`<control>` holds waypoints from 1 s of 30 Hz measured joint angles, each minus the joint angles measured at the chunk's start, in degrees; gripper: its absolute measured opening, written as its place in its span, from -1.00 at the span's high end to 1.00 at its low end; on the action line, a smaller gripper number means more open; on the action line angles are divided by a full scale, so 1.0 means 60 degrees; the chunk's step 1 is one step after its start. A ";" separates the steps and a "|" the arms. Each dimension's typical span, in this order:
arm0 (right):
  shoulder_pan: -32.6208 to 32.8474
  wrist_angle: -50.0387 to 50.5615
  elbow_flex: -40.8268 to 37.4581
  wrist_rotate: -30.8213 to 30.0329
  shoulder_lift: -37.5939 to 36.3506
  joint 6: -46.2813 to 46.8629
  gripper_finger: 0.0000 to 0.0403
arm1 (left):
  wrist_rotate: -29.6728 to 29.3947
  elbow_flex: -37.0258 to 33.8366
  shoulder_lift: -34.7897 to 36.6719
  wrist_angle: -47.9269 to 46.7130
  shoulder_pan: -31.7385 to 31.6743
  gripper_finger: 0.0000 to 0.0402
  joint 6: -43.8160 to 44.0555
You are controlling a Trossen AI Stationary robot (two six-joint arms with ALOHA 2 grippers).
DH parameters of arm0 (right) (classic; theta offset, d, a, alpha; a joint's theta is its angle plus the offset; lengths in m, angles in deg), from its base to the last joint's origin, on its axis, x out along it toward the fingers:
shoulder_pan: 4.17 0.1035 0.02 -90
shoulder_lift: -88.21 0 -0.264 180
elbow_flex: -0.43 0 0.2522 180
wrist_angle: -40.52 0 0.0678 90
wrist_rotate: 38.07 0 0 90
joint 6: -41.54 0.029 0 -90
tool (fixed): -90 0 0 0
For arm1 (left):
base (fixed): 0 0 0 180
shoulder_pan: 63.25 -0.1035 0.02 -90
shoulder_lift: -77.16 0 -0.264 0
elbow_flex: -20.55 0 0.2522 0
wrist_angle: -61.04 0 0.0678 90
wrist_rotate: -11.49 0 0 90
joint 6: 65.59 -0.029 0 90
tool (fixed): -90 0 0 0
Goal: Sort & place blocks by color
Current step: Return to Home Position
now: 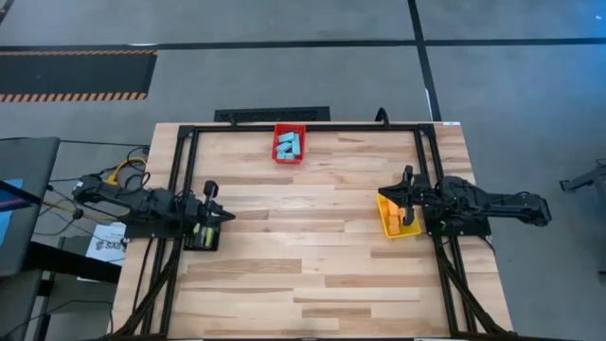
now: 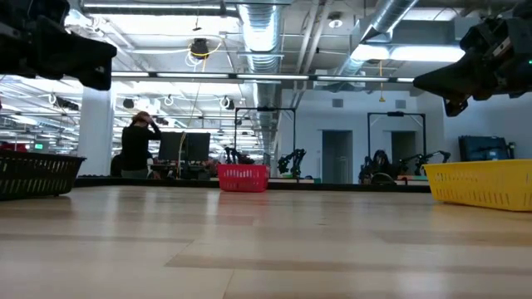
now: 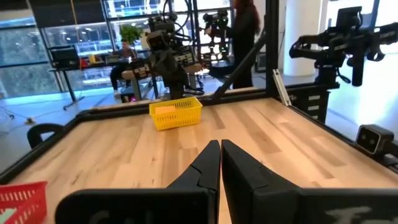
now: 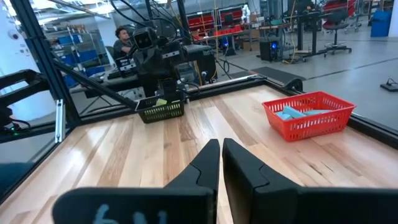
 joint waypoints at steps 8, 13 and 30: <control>0.0000 0.0000 0.0000 0.0000 0.0000 0.0004 0.79 | -0.0003 0.0000 0.0000 0.0006 0.0000 1.00 0.0323; 0.0000 0.0000 0.0000 0.0000 0.0000 0.0004 0.79 | -0.0004 0.0000 0.0000 0.0006 0.0000 1.00 0.0327; 0.0000 0.0000 0.0000 0.0000 0.0000 0.0004 0.78 | -0.0004 -0.0004 0.0000 0.0009 0.0000 1.00 0.0345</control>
